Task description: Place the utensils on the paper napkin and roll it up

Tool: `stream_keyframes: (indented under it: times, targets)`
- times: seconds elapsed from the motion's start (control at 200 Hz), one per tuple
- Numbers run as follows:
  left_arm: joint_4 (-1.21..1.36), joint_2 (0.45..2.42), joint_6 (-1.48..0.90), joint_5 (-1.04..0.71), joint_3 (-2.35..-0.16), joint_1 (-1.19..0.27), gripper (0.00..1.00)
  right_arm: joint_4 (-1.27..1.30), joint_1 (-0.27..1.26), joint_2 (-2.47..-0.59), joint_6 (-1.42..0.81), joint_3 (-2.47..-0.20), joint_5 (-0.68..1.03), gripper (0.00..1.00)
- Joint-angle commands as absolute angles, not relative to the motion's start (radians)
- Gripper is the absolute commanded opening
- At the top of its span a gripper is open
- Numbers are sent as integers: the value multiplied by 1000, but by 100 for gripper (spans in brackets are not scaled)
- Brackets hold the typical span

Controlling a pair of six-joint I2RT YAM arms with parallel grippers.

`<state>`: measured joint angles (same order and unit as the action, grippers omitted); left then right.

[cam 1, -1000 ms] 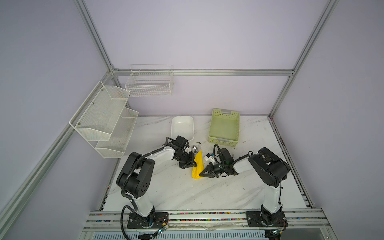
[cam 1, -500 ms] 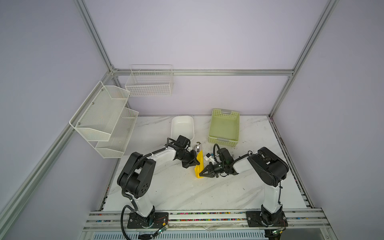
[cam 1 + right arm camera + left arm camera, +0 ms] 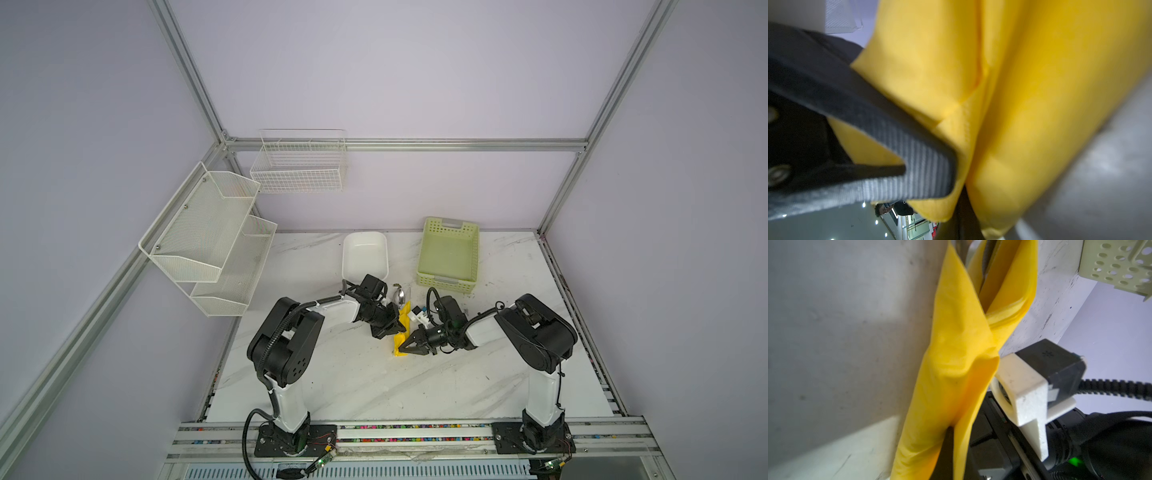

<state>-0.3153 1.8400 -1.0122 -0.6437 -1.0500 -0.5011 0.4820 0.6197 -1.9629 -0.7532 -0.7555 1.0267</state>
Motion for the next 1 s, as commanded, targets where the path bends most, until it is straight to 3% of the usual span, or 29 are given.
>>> stream_keyframes:
  times: [0.0, 0.58, 0.995]
  targets:
    - [-252, 1853, -1030, -670, -1071, -515, 0, 341, 621, -2025, -747, -718, 873, 0]
    - [-286, 1876, -973, -625, -1006, -512, 0, 309, 544, -1781, -816, -684, 809, 0]
    - [-366, 1867, -899, -610, -1045, -513, 0, 393, 500, -1801, -885, -755, 758, 0]
